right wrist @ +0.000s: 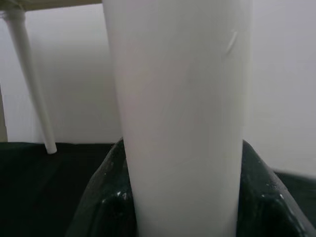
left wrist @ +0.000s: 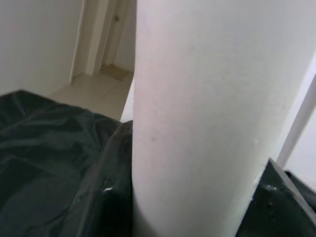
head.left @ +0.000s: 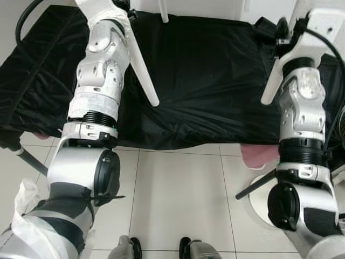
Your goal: Building children table
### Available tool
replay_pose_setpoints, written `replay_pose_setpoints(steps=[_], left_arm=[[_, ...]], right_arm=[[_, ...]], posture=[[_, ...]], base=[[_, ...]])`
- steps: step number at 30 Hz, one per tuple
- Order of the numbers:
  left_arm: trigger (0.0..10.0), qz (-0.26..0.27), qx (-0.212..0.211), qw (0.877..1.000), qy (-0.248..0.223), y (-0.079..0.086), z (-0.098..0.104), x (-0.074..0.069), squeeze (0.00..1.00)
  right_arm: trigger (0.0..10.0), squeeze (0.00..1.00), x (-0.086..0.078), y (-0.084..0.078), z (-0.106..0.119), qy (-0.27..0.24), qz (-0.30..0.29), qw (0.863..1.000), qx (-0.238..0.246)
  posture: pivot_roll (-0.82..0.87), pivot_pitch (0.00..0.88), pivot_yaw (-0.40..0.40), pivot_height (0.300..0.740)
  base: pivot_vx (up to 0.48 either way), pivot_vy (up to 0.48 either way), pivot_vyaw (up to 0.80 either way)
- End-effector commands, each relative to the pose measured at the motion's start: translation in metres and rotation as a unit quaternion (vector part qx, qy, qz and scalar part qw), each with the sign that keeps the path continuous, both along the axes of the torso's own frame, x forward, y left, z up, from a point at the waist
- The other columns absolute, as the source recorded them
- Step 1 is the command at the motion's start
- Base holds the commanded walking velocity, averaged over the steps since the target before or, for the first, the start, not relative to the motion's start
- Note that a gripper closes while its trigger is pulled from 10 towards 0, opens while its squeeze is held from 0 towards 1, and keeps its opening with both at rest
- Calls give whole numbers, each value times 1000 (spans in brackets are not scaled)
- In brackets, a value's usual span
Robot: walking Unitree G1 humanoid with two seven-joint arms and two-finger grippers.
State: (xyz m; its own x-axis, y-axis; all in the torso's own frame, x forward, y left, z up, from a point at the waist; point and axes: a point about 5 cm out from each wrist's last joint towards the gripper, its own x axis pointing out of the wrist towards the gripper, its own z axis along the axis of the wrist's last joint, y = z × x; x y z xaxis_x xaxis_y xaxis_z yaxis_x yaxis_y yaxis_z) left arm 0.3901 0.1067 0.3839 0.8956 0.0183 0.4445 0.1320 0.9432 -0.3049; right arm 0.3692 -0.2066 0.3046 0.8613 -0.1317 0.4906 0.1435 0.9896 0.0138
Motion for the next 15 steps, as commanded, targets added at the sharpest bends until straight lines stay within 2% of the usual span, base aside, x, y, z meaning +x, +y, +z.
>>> replay_pose_setpoints(steps=[1,2,3,4,9,10,15], left_arm=[[0,-153,-5,979,-133,-32,49,-29,0],[0,-158,10,979,-129,-35,46,-29,0],[0,-158,10,979,-129,-35,46,-29,0],[10000,-179,47,976,-117,-46,40,-30,0],[10000,-204,70,971,-98,-56,30,-29,0],[10000,-209,79,970,-95,-58,26,-29,1000],[10000,-214,96,969,-82,-57,17,-28,1000]], right_arm=[[0,0,13,32,-49,96,74,993,14],[2941,0,11,31,-56,94,72,993,21],[2941,0,11,31,-56,94,72,993,21],[10000,0,7,27,-70,98,69,992,45],[10000,0,3,25,-79,86,69,992,57],[10000,1000,1,24,-81,82,68,992,61],[10000,1000,-3,17,-85,69,61,993,70]], posture=[[-39,154,-43,740],[-33,149,-44,740],[-33,149,-44,740],[-29,144,-44,740],[-27,139,-41,740],[-28,137,-41,740],[-31,130,-43,740]], base=[[0,0,0],[0,0,0],[0,0,0],[0,0,0],[0,0,0],[0,0,0],[0,0,0]])
